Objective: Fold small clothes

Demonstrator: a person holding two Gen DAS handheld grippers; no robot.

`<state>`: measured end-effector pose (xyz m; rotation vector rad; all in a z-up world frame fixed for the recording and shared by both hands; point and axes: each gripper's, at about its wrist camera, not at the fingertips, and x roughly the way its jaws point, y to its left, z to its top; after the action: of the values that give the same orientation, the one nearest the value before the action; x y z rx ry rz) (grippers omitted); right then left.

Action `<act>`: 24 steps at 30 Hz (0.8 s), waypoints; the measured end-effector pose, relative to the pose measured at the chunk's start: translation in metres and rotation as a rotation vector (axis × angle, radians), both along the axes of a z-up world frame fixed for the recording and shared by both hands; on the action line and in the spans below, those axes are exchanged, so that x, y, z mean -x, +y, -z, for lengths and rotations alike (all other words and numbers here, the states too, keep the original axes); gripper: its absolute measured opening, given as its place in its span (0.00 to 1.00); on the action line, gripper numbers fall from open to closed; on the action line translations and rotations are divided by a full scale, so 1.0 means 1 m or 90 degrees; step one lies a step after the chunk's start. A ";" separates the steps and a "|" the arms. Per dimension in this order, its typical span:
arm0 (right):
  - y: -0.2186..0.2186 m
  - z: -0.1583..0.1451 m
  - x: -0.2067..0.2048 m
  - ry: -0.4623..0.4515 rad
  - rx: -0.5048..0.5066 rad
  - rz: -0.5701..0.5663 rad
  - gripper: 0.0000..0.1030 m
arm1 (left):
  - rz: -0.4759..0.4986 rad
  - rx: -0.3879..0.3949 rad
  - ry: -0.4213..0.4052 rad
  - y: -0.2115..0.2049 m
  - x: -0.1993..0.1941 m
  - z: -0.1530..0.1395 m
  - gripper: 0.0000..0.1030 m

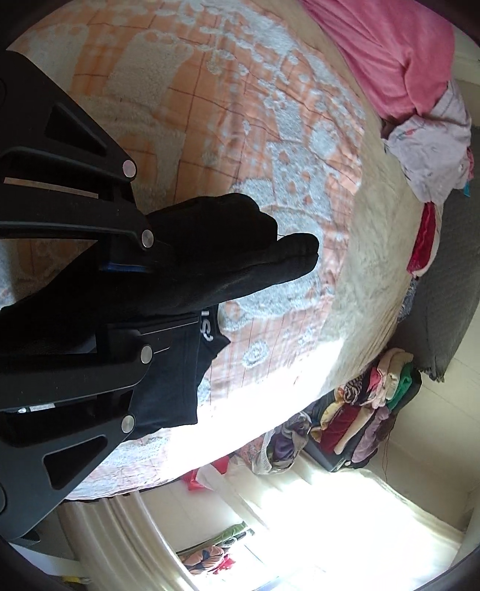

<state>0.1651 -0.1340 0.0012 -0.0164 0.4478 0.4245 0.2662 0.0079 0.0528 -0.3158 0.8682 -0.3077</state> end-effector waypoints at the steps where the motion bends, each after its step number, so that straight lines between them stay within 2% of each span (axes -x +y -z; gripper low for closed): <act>1: -0.006 -0.002 0.003 -0.002 -0.004 0.006 0.06 | 0.005 -0.001 -0.006 -0.008 0.001 -0.002 0.10; 6: -0.034 -0.006 0.016 -0.002 -0.019 0.037 0.06 | 0.035 -0.027 -0.029 -0.052 0.008 -0.010 0.10; 12: -0.065 -0.004 0.024 0.010 -0.038 0.071 0.06 | 0.064 -0.038 -0.030 -0.098 0.007 -0.006 0.10; 24: -0.113 0.020 0.021 0.069 -0.092 0.122 0.06 | 0.118 -0.072 0.004 -0.164 -0.005 0.029 0.10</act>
<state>0.1439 -0.2472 -0.0184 0.1884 0.5199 0.2695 0.2707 -0.1565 0.0240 -0.1312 0.9199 -0.4269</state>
